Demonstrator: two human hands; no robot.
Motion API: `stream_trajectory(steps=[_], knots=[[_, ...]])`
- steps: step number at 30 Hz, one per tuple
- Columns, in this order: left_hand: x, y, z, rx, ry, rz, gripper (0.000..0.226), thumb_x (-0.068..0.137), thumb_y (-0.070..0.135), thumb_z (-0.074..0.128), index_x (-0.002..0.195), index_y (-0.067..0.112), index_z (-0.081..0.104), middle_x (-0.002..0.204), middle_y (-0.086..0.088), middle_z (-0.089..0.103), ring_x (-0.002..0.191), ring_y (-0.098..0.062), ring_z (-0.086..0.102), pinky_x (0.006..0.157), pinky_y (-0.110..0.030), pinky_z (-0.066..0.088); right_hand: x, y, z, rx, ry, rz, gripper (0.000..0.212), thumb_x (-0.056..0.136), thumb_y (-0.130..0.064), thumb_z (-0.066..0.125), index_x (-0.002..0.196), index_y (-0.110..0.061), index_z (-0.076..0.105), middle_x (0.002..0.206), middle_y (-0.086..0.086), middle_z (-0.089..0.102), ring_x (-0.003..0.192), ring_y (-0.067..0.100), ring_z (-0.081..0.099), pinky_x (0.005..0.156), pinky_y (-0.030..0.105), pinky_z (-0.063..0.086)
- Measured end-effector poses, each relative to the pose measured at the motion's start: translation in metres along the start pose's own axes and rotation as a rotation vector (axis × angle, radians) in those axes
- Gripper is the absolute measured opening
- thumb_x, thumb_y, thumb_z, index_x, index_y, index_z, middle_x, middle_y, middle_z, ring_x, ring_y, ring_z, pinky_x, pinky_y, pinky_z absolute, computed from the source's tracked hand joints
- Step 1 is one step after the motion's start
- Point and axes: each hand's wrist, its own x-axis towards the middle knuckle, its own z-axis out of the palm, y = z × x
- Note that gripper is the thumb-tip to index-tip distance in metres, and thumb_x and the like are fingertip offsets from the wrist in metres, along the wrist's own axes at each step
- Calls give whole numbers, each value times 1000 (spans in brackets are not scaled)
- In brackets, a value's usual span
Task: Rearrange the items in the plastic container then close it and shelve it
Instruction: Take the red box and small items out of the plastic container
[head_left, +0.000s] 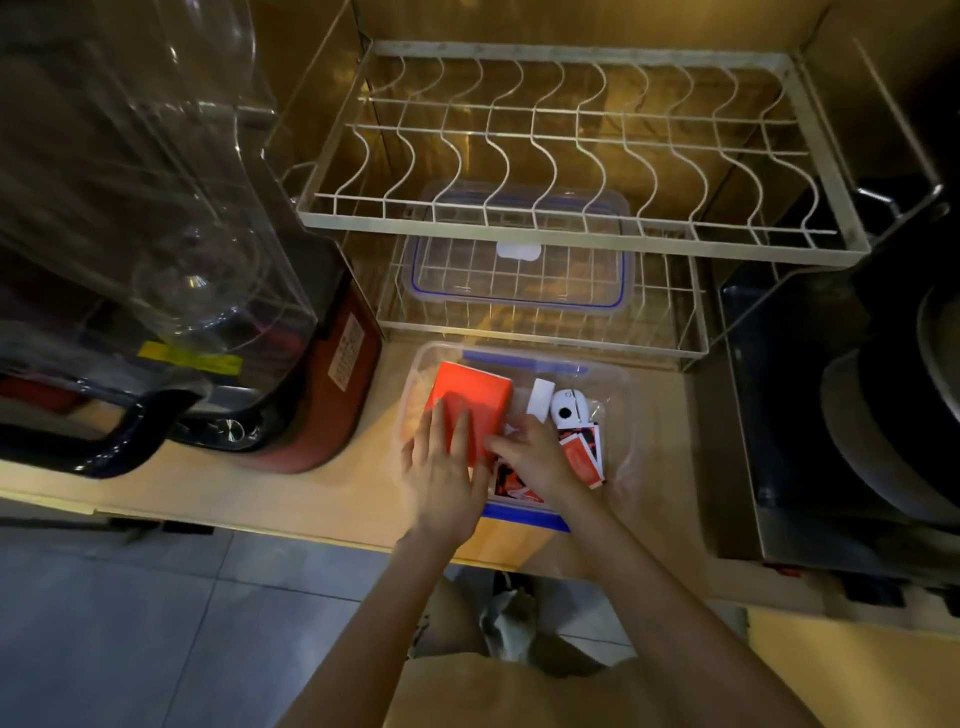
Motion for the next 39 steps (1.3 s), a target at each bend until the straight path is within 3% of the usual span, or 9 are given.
stream_trajectory(steps=[8,12,16,19,24,28,31,34,39], knots=[[3,-1,5,39,-8,11,57,83,36,32,133,14,48,138,-11,53,126,-28,51,96,-49,44,14,-1,18,59,84,87,27,82,-22,65,108,-14,67,89,1,67,84,14,63,65,18,45],[1,-2,7,7,4,-25,64,85,41,22,143,15,31,150,-9,37,137,-27,37,108,-46,33,15,-3,24,80,124,132,36,80,-39,69,108,-17,68,85,-3,66,80,10,62,71,19,44],[-1,-2,5,15,21,-67,67,85,47,13,146,19,18,155,-6,25,141,-25,28,112,-46,24,7,-12,25,51,101,48,28,82,-31,69,106,-18,67,84,-4,65,76,5,62,61,10,40],[0,-6,6,22,11,-114,79,80,60,5,148,20,7,158,-5,15,144,-24,21,114,-46,20,3,-20,21,-15,160,-58,36,79,-26,71,112,-14,62,93,-1,68,86,13,65,70,17,48],[1,-6,5,16,-10,-91,103,64,80,-15,147,21,-2,159,-6,6,146,-24,12,115,-45,16,-17,-24,-8,-130,377,-195,45,80,-30,69,120,-14,55,99,-2,63,87,14,59,75,26,46],[2,-18,1,39,25,-85,87,74,63,1,147,17,12,157,-10,16,144,-28,19,112,-47,22,-29,-29,-36,177,529,-216,38,83,-26,68,119,-18,58,94,-6,61,89,15,60,79,29,48],[7,-22,-1,97,15,-96,77,81,57,4,147,19,10,158,-8,13,144,-26,18,113,-45,20,-39,-24,-63,471,597,-225,25,83,-30,66,108,-30,60,98,-7,67,93,17,66,81,33,54],[10,-29,-3,120,10,-105,71,84,52,13,147,20,11,158,-9,12,144,-27,20,113,-46,21,-48,-15,-86,526,704,-224,27,91,-26,57,118,-24,58,100,-6,65,91,11,64,78,24,51],[10,-36,-10,129,-17,-115,72,82,52,11,147,20,12,158,-9,10,144,-29,18,114,-47,18,-49,29,-96,581,855,-93,39,94,-37,49,127,-16,58,119,7,65,108,19,61,99,36,47]])
